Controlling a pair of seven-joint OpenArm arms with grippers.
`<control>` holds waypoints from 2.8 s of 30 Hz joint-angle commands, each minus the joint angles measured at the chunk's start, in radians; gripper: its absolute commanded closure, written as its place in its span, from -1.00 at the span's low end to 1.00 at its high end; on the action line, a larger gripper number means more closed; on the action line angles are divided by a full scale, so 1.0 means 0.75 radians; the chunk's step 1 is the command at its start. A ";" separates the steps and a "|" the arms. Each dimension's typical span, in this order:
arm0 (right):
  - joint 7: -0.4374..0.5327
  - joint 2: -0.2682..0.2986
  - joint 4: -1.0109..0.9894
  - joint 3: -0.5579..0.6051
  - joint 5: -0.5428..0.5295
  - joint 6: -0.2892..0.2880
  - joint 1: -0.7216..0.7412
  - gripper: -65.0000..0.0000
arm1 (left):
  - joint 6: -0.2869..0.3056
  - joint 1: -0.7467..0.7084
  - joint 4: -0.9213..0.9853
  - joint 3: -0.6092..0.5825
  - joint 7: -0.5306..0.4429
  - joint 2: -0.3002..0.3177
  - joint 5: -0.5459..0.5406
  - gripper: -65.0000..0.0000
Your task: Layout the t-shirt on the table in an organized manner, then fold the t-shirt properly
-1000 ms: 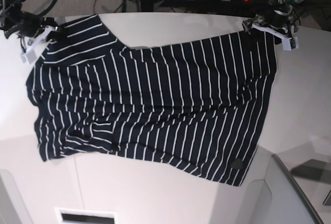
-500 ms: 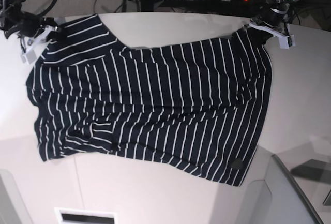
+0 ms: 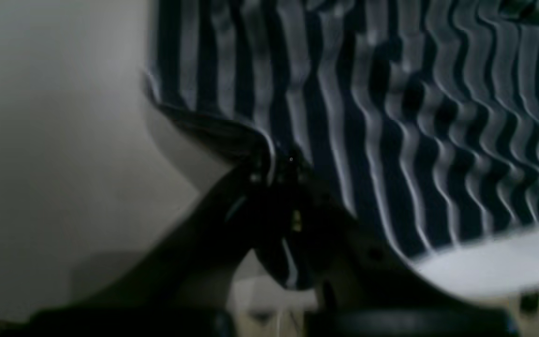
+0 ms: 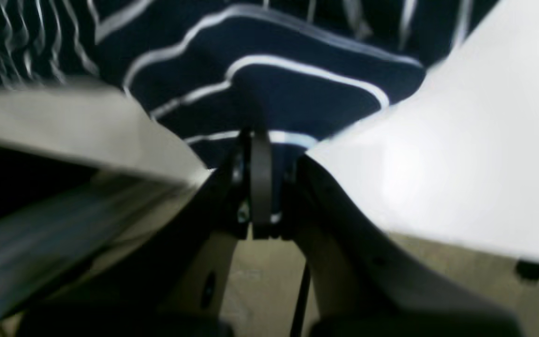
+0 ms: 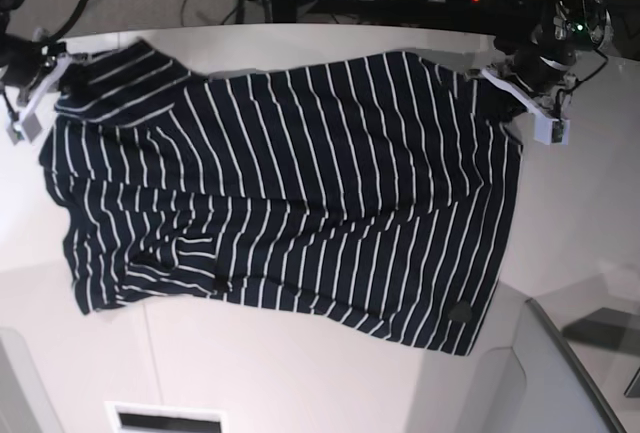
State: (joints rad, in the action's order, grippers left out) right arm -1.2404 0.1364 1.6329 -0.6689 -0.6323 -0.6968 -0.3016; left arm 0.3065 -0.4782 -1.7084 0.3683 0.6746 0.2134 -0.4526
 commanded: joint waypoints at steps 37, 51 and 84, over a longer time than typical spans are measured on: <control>0.133 0.318 -0.540 0.248 0.007 0.179 0.528 1.00 | -0.003 0.608 0.391 -0.206 0.112 -0.036 0.492 1.00; 0.710 0.500 -1.305 0.692 0.333 0.208 1.714 1.00 | -0.007 1.768 1.092 -0.421 0.112 -0.044 0.711 1.00; 0.796 0.595 -1.110 0.529 0.341 0.155 1.025 1.00 | -0.003 0.622 0.374 -0.598 -0.029 -0.134 0.705 1.00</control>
State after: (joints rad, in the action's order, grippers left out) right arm -0.6647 0.5655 0.7876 -0.2687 -0.3595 -0.5743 0.4404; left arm 0.3069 -0.0189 -1.4094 -0.0784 0.6689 0.1184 0.0814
